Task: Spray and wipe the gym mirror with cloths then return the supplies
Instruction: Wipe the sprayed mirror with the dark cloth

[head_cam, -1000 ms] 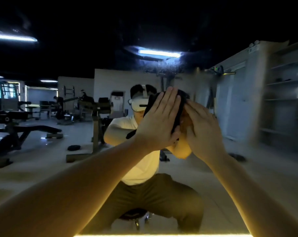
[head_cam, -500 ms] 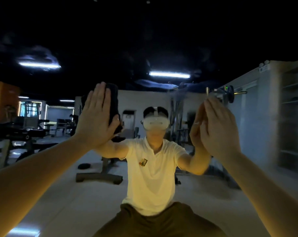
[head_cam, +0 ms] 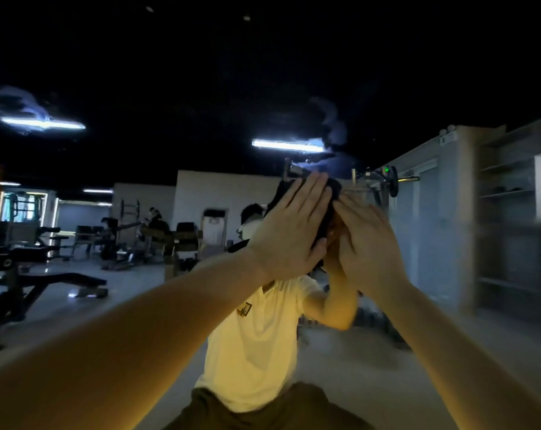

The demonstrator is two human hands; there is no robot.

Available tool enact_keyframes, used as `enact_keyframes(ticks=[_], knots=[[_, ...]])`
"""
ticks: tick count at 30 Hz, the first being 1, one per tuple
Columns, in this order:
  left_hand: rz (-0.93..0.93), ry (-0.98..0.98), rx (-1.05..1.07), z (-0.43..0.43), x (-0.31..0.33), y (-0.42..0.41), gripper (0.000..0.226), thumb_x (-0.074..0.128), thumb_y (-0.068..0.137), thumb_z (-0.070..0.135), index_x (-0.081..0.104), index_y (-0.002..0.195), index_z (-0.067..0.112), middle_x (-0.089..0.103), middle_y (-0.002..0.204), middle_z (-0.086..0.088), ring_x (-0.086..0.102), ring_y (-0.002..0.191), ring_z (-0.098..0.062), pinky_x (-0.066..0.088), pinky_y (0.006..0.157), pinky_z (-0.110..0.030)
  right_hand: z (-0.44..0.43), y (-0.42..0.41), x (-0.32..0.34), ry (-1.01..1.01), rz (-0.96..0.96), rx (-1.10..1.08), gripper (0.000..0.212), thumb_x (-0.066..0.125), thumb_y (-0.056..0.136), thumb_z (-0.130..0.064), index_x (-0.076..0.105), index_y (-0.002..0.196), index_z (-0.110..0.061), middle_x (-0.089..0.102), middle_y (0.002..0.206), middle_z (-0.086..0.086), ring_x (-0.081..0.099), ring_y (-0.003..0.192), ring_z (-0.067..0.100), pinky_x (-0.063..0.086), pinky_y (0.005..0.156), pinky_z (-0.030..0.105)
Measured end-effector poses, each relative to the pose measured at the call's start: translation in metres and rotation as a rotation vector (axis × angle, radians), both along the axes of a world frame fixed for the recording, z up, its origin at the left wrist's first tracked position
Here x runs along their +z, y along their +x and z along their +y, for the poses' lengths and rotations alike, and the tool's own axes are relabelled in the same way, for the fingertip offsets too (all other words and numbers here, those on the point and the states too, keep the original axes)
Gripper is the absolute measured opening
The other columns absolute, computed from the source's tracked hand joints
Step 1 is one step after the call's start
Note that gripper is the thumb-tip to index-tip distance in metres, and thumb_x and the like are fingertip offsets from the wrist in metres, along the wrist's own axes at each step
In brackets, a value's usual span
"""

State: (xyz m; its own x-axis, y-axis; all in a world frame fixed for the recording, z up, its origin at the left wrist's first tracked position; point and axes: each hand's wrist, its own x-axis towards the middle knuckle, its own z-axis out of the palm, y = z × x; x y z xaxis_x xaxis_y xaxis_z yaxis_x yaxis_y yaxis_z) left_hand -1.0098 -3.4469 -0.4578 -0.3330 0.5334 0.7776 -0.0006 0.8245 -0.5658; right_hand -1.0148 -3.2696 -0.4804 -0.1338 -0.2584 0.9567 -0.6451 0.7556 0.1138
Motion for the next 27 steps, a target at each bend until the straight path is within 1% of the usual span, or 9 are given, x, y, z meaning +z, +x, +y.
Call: enact_keyframes(ticks=[5,7,10,13,15,18,20,23,27], knots=[[-0.01,-0.075,0.028,-0.042,0.005,0.017,0.081,0.026,0.105,0.055,0.005,0.164,0.003,-0.003,0.172,-0.02,-0.005,0.161,-0.031,0.002,0.131,-0.047,0.01,0.015,0.014,-0.017,-0.071,0.052,0.041,0.046,0.092,-0.006,0.069,0.126,-0.005,0.068,0.132,0.013,0.061,0.126,0.03,0.038,0.11,0.035],[0.011,0.014,0.068,-0.079,0.005,0.028,0.083,0.029,0.104,0.056,0.002,0.163,0.005,-0.005,0.172,-0.019,-0.005,0.161,-0.03,0.006,0.131,-0.048,0.01,0.019,0.013,-0.027,-0.087,0.036,0.03,0.054,0.094,0.001,0.07,0.118,-0.005,0.07,0.124,0.014,0.063,0.118,0.029,0.039,0.102,0.029],[0.081,0.218,0.138,-0.136,0.0,0.05,0.084,0.035,0.105,0.055,0.002,0.163,0.003,-0.005,0.172,-0.019,-0.006,0.16,-0.031,0.006,0.13,-0.05,-0.001,0.025,0.012,-0.044,-0.111,0.007,0.022,0.054,0.095,-0.003,0.068,0.109,-0.011,0.068,0.111,0.006,0.064,0.102,0.022,0.048,0.09,0.028],[0.106,0.364,0.159,-0.169,-0.002,0.062,0.083,0.024,0.107,0.056,0.008,0.162,-0.003,0.002,0.171,-0.025,0.0,0.16,-0.036,0.008,0.13,-0.054,-0.011,0.032,0.012,-0.081,-0.096,-0.026,0.013,0.053,0.096,-0.007,0.063,0.102,-0.014,0.06,0.098,-0.001,0.059,0.088,0.014,0.053,0.08,0.03],[0.126,0.417,0.147,-0.165,-0.004,0.059,0.084,0.021,0.105,0.056,0.01,0.161,-0.006,0.005,0.17,-0.029,0.004,0.159,-0.04,0.01,0.129,-0.055,-0.012,0.034,0.012,-0.066,-0.102,-0.029,0.017,0.055,0.097,-0.008,0.064,0.11,-0.009,0.064,0.106,0.005,0.061,0.097,0.018,0.054,0.092,0.036],[0.171,0.475,0.125,-0.139,-0.001,0.049,0.083,0.021,0.105,0.053,0.008,0.162,-0.005,0.002,0.171,-0.028,0.001,0.16,-0.039,0.009,0.13,-0.055,0.003,0.031,0.008,-0.001,-0.131,-0.045,0.039,0.057,0.096,-0.012,0.059,0.135,-0.006,0.058,0.139,0.012,0.051,0.132,0.026,0.034,0.116,0.039],[0.174,0.468,0.104,-0.118,0.005,0.042,0.083,0.021,0.104,0.052,0.007,0.163,-0.005,0.001,0.171,-0.026,0.001,0.16,-0.038,0.008,0.13,-0.054,0.024,0.027,0.002,0.009,-0.092,-0.092,0.051,0.052,0.094,-0.023,0.054,0.142,-0.006,0.05,0.15,0.014,0.045,0.138,0.029,0.028,0.117,0.042],[0.167,0.382,0.096,-0.081,0.014,0.028,0.081,0.023,0.105,0.05,0.008,0.162,-0.005,0.002,0.171,-0.026,0.001,0.16,-0.037,0.007,0.13,-0.052,0.064,0.014,-0.001,-0.018,-0.07,-0.214,0.066,0.031,0.09,-0.036,0.052,0.144,-0.004,0.048,0.151,0.016,0.046,0.137,0.034,0.036,0.117,0.054],[0.159,0.329,0.074,-0.021,0.024,0.009,0.08,0.026,0.105,0.047,0.009,0.162,-0.005,0.001,0.171,-0.026,0.0,0.161,-0.036,0.009,0.13,-0.052,0.11,-0.01,0.003,-0.057,-0.144,-0.349,0.071,0.027,0.093,-0.035,0.04,0.154,-0.003,0.039,0.16,0.019,0.037,0.148,0.037,0.029,0.122,0.058]])
